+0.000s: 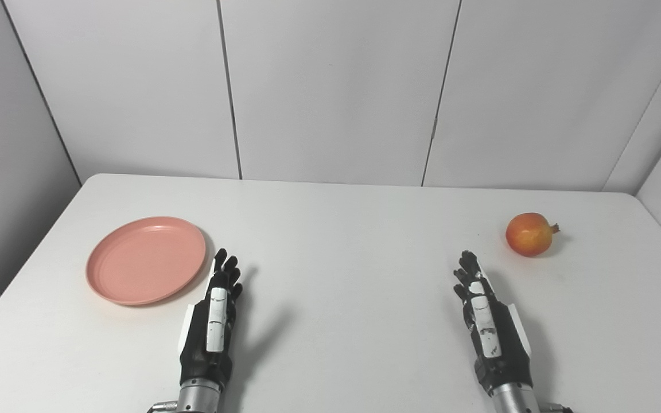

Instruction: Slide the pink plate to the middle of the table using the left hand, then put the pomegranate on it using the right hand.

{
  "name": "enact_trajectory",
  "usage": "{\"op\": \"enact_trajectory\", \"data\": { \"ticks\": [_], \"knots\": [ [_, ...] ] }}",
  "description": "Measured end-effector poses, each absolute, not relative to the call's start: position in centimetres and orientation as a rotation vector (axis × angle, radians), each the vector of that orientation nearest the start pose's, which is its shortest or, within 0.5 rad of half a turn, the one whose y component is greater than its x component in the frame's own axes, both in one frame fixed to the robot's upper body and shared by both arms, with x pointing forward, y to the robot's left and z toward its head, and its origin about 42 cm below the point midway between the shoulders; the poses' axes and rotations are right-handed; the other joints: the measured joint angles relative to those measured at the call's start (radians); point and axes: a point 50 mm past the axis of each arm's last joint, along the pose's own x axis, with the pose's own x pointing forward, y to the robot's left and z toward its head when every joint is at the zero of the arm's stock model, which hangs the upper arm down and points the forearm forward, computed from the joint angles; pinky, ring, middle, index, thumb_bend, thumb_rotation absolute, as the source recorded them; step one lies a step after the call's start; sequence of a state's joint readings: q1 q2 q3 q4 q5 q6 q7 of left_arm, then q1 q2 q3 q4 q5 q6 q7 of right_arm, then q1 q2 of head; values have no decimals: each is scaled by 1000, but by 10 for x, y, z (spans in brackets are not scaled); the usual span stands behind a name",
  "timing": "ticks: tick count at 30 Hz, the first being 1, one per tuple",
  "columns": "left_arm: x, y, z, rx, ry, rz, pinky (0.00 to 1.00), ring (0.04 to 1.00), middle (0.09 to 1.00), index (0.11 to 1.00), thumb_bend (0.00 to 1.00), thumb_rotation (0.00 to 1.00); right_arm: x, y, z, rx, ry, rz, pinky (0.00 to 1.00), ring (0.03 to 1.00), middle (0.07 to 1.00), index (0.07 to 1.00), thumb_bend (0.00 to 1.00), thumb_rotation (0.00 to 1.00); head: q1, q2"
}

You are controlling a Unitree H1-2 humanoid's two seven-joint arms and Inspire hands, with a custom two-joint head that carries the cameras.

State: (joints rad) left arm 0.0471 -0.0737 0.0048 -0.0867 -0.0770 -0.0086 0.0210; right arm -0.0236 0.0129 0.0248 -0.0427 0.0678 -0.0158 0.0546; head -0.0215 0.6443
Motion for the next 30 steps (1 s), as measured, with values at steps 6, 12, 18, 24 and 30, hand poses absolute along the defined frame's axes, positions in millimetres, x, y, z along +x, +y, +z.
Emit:
{"op": "enact_trajectory", "data": {
  "ticks": [6, 12, 18, 24, 30],
  "knots": [
    [269, 191, 108, -150, -49, 33, 1000, 1000, 1000, 1000, 762, 967, 291, -194, 115, 77, -82, 87, 1000, 986, 983, 956, 862, 935, -2, 2],
    [269, 189, 108, -142, -49, 24, 1000, 1000, 1000, 1000, 756, 970, 291, -195, 115, 88, -83, 81, 1000, 987, 983, 957, 863, 935, -3, 3],
    [268, 189, 107, -137, -49, 17, 1000, 1000, 1000, 1000, 751, 976, 292, -196, 115, 91, -83, 80, 1000, 985, 983, 959, 862, 938, -5, 2],
    [268, 189, 108, -137, -50, 17, 1000, 1000, 1000, 1000, 755, 968, 292, -195, 115, 92, -84, 81, 1000, 980, 979, 956, 866, 936, -5, 0],
    [269, 189, 108, -137, -50, 19, 1000, 1000, 1000, 1000, 752, 970, 293, -195, 115, 97, -84, 82, 1000, 981, 981, 957, 864, 932, -2, 2]
  ]
}}
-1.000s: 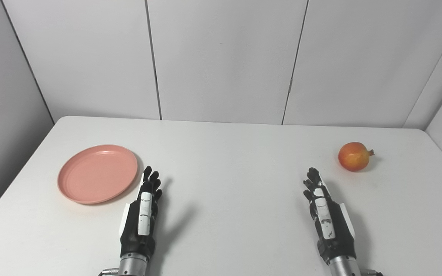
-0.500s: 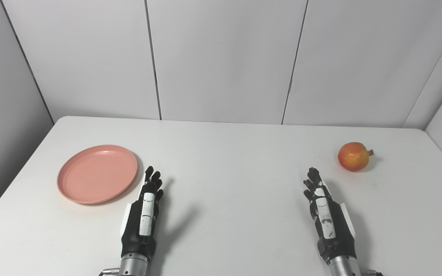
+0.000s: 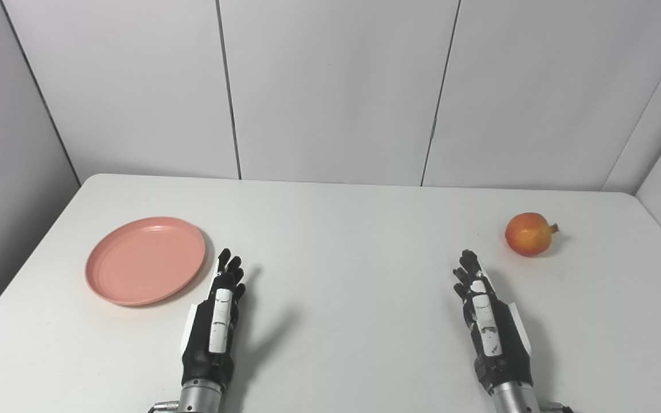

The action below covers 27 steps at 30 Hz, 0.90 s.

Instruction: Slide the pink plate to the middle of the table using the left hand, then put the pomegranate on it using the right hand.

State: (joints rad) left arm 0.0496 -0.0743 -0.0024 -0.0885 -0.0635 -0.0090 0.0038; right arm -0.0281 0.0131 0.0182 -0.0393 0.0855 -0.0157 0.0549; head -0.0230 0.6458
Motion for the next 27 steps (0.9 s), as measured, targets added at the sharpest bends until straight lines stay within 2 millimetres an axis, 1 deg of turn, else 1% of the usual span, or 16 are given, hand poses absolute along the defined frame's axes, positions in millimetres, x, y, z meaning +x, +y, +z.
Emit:
{"op": "enact_trajectory", "data": {
  "ticks": [12, 13, 15, 17, 18, 19, 21, 22, 23, 27],
  "knots": [
    [269, 189, 108, -138, -50, 17, 1000, 1000, 1000, 1000, 751, 972, 293, -195, 115, 100, -84, 83, 1000, 970, 977, 951, 863, 927, 6, -3],
    [269, 188, 108, -137, -49, 17, 1000, 1000, 1000, 1000, 753, 979, 293, -196, 115, 100, -84, 84, 1000, 970, 978, 952, 869, 928, 52, -14],
    [269, 186, 108, -136, -47, 14, 1000, 1000, 1000, 1000, 740, 996, 293, -198, 115, 95, -84, 88, 1000, 979, 988, 964, 880, 942, 98, -20],
    [269, 182, 108, -119, -44, 9, 1000, 1000, 1000, 1000, 732, 992, 293, -199, 115, 97, -83, 97, 1000, 981, 992, 967, 879, 941, 104, -20],
    [269, 181, 108, -118, -43, 6, 1000, 1000, 1000, 1000, 730, 990, 294, -200, 115, 97, -83, 101, 1000, 982, 993, 968, 878, 940, 127, -28],
    [269, 179, 108, -113, -43, 3, 1000, 1000, 1000, 1000, 747, 986, 295, -201, 114, 99, -82, 106, 1000, 972, 978, 955, 851, 933, 130, -29],
    [270, 177, 107, -105, -40, 3, 1000, 1000, 1000, 1000, 758, 983, 298, -206, 114, 107, -84, 104, 1000, 966, 969, 948, 834, 931, 161, -54],
    [271, 176, 107, -106, -40, 6, 1000, 1000, 1000, 1000, 767, 973, 300, -208, 114, 108, -86, 101, 1000, 966, 967, 947, 827, 932, 163, -55],
    [271, 175, 106, -107, -39, 8, 1000, 1000, 1000, 1000, 767, 974, 301, -211, 114, 107, -93, 99, 1000, 968, 968, 949, 826, 932, 173, -72],
    [273, 170, 104, -110, -33, 13, 1000, 1000, 1000, 1000, 751, 973, 302, -215, 112, 103, -106, 107, 1000, 972, 979, 958, 821, 941, 187, -87]
  ]
}}
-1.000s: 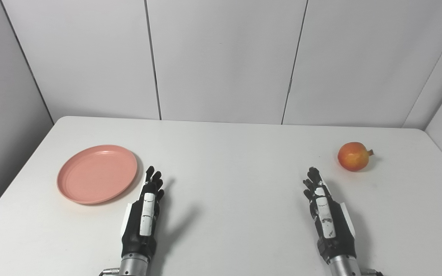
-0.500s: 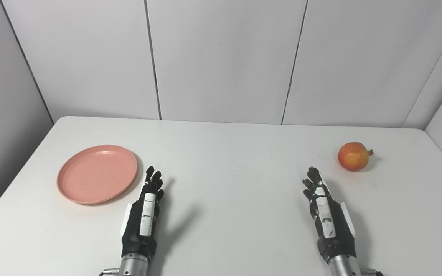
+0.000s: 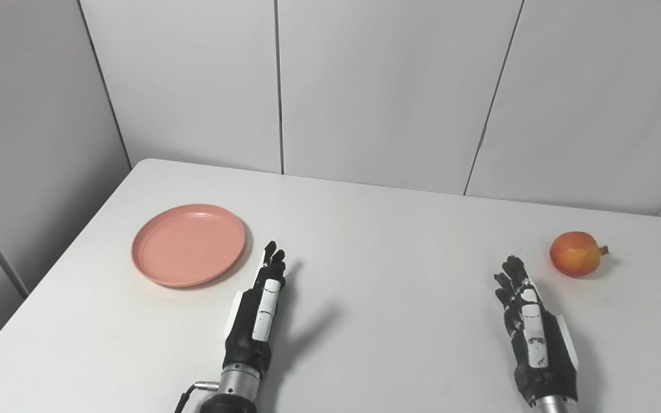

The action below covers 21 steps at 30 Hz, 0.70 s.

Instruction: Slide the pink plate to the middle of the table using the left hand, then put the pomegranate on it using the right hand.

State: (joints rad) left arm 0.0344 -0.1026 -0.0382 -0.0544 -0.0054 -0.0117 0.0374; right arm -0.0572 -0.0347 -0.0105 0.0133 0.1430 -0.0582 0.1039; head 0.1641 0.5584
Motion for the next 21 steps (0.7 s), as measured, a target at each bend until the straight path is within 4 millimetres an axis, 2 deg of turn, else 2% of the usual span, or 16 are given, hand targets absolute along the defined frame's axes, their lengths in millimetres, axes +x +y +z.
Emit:
{"op": "enact_trajectory", "data": {
  "ticks": [1, 2, 4, 6, 8, 10, 11, 14, 21],
  "knots": [
    [274, 168, 104, -113, -32, 16, 1000, 1000, 1000, 1000, 747, 976, 303, -216, 112, 103, -107, 109, 1000, 972, 982, 961, 815, 943, 14, -18],
    [274, 165, 104, -116, -31, 18, 1000, 1000, 1000, 1000, 739, 978, 304, -217, 112, 100, -113, 112, 1000, 971, 984, 963, 809, 942, 14, -18],
    [276, 160, 103, -126, -29, 16, 1000, 1000, 1000, 1000, 733, 983, 306, -219, 113, 103, -135, 114, 1000, 967, 979, 963, 803, 935, 38, -58],
    [276, 158, 102, -128, -27, 13, 1000, 1000, 1000, 1000, 734, 983, 309, -221, 111, 102, -144, 113, 1000, 965, 977, 963, 806, 932, 38, -58],
    [278, 156, 101, -130, -34, 17, 1000, 1000, 1000, 1000, 731, 982, 310, -223, 109, 100, -148, 115, 1000, 967, 980, 968, 806, 929, 67, -110],
    [279, 155, 102, -128, -55, 23, 1000, 1000, 1000, 1000, 741, 975, 312, -224, 109, 101, -162, 120, 1000, 974, 987, 971, 808, 936, 67, -110],
    [279, 154, 102, -124, -63, 25, 1000, 1000, 1000, 1000, 744, 973, 312, -225, 109, 101, -174, 122, 1000, 975, 988, 972, 809, 937, 75, -130],
    [284, 150, 102, -125, -85, 23, 1000, 1000, 1000, 1000, 774, 962, 313, -225, 108, 101, -177, 131, 1000, 982, 992, 976, 803, 947, 68, -152],
    [285, 150, 102, -127, -90, 23, 1000, 1000, 1000, 1000, 786, 955, 315, -225, 109, 101, -195, 130, 1000, 979, 991, 968, 795, 929, 51, -160]
  ]
}}
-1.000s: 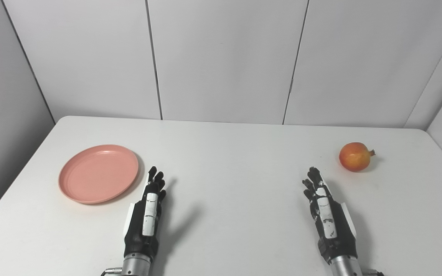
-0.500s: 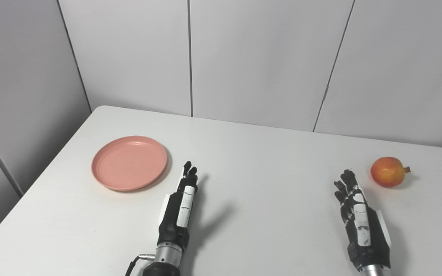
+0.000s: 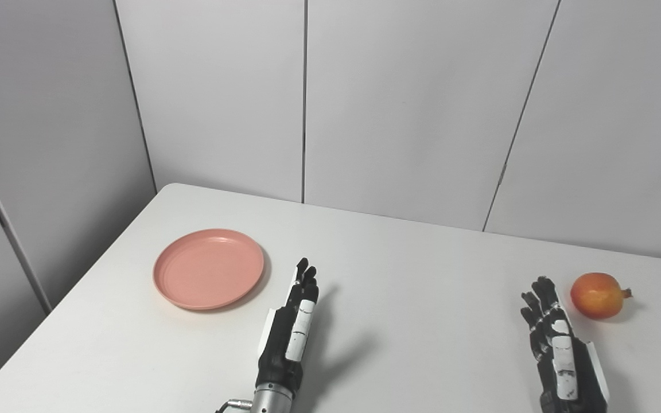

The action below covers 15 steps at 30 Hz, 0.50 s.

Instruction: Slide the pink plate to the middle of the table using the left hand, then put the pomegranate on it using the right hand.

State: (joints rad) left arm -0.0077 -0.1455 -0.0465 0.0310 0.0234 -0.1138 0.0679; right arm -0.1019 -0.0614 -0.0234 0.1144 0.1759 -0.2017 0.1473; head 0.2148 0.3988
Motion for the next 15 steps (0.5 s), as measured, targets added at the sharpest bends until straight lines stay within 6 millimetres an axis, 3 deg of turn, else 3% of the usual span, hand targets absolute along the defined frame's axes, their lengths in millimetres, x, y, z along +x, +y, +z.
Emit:
{"op": "enact_trajectory", "data": {
  "ticks": [5, 15],
  "knots": [
    [286, 150, 102, -131, -99, 26, 1000, 1000, 1000, 1000, 730, 965, 316, -225, 109, 98, -201, 131, 1000, 972, 986, 965, 802, 934, -14, 0],
    [286, 149, 102, -144, -107, 19, 1000, 1000, 1000, 1000, 738, 965, 315, -225, 109, 92, -201, 133, 1000, 965, 979, 955, 803, 930, -5, 6]
  ]
}}
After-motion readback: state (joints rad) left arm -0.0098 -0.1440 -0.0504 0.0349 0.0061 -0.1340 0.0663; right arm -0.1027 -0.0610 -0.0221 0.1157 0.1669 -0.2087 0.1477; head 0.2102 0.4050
